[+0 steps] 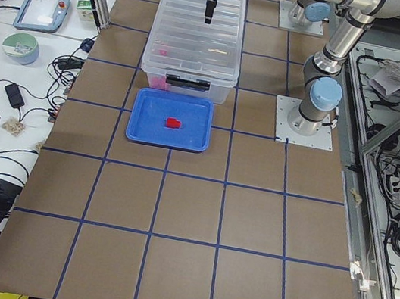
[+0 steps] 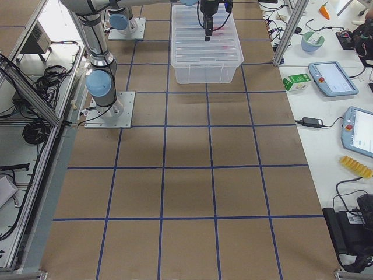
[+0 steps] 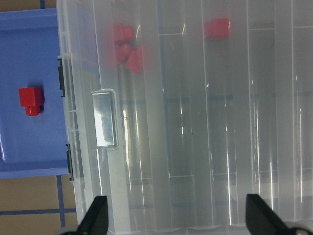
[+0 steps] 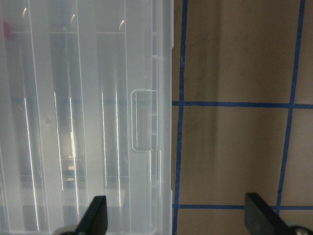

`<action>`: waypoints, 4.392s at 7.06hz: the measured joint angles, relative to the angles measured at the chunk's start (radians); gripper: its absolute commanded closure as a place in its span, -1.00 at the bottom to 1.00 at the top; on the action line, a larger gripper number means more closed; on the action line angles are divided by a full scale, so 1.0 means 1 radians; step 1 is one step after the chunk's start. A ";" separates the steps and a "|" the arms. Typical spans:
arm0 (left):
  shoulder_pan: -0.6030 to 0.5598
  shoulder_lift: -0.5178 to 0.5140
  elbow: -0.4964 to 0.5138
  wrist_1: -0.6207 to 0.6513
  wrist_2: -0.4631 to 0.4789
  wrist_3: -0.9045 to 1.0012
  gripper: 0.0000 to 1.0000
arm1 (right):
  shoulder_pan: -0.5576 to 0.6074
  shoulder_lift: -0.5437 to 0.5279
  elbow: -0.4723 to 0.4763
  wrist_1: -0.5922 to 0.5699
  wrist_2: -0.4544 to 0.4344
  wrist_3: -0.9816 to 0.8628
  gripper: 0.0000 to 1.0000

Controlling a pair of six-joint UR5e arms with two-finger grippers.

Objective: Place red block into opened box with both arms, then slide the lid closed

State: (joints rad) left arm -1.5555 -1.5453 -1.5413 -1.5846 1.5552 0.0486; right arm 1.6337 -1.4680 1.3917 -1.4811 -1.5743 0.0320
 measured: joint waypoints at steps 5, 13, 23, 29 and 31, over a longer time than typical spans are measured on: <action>0.000 0.005 -0.004 0.000 0.000 0.000 -1.00 | -0.002 0.066 0.270 -0.332 -0.006 -0.003 -1.00; 0.003 0.010 -0.008 0.000 0.001 0.002 -1.00 | -0.023 0.096 0.336 -0.462 -0.222 -0.005 -1.00; 0.374 -0.159 -0.119 0.189 0.048 0.492 -1.00 | -0.226 0.060 0.339 -0.403 -0.255 -0.172 -1.00; 0.448 -0.412 -0.227 0.525 0.009 0.607 -1.00 | -0.290 0.055 0.340 -0.381 -0.255 -0.238 -1.00; 0.469 -0.444 -0.246 0.555 0.007 0.606 -1.00 | -0.297 0.052 0.337 -0.379 -0.254 -0.246 -1.00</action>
State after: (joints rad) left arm -1.0868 -1.9892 -1.7873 -1.0297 1.5624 0.6548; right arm 1.3368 -1.4164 1.7292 -1.8605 -1.8286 -0.2140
